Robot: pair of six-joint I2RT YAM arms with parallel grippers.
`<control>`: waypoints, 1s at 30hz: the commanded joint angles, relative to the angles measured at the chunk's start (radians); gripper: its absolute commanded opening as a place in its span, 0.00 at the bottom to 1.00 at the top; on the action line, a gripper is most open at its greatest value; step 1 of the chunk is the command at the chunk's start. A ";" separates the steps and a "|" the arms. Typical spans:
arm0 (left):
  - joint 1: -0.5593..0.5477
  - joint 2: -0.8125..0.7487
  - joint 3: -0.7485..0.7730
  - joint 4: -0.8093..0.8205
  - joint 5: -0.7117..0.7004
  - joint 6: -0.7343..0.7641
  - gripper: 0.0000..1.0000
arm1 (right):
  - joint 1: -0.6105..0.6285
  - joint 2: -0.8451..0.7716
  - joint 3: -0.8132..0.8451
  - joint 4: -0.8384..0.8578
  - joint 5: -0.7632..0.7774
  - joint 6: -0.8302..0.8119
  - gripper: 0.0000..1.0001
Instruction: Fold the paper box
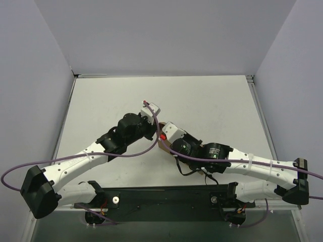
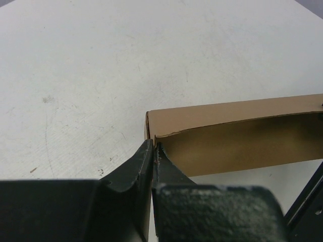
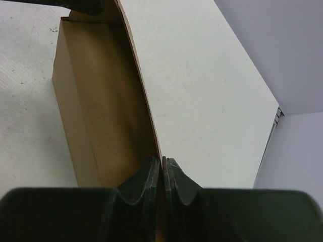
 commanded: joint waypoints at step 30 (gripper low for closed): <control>-0.045 0.072 -0.292 0.238 -0.066 0.008 0.00 | 0.084 0.058 -0.106 -0.077 0.062 0.125 0.00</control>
